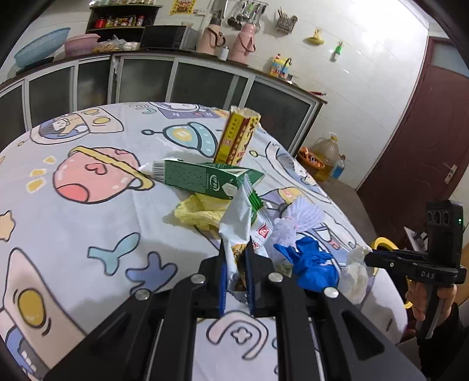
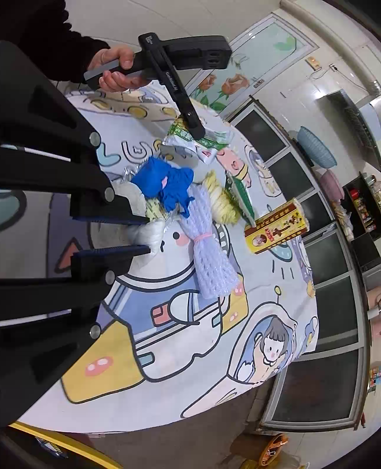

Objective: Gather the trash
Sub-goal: 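Carry the white bag and tissue over the yellow bin and open both tools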

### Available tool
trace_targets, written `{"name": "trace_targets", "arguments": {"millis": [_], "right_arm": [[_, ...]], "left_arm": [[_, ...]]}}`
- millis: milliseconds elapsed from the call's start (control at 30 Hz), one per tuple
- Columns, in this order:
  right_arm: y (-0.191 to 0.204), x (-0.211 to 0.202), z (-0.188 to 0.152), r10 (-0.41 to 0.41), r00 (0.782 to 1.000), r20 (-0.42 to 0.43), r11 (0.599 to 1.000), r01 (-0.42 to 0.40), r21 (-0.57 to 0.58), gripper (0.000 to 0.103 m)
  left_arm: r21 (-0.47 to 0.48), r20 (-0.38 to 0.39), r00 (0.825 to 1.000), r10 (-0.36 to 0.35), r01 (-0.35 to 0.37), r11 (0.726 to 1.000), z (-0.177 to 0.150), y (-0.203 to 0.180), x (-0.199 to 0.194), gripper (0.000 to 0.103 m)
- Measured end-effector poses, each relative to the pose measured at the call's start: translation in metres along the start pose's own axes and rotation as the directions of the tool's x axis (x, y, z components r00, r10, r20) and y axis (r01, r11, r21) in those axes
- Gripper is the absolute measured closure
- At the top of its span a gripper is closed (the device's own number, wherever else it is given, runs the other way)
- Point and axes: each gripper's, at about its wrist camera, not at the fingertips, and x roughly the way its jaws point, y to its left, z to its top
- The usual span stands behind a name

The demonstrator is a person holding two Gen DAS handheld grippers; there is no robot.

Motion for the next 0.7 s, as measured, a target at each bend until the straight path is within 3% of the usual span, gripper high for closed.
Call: {"name": "trace_targets", "arguments": {"millis": [333, 700], "right_arm": [[0.009, -0.041, -0.010, -0.039, 0.998, 0.054, 0.999, 0.040, -0.023, 0.089], [0.000, -0.070, -0.032, -0.047, 0.996, 0.079, 0.999, 0.046, 0.008, 0.089]], "left_arm": [[-0.001, 0.062, 0.998, 0.026, -0.026, 1.000, -0.019, 0.002, -0.057, 0.094], [-0.008, 0.069, 0.997, 0.039, -0.039, 0.999, -0.040, -0.003, -0.081, 0.094]]}}
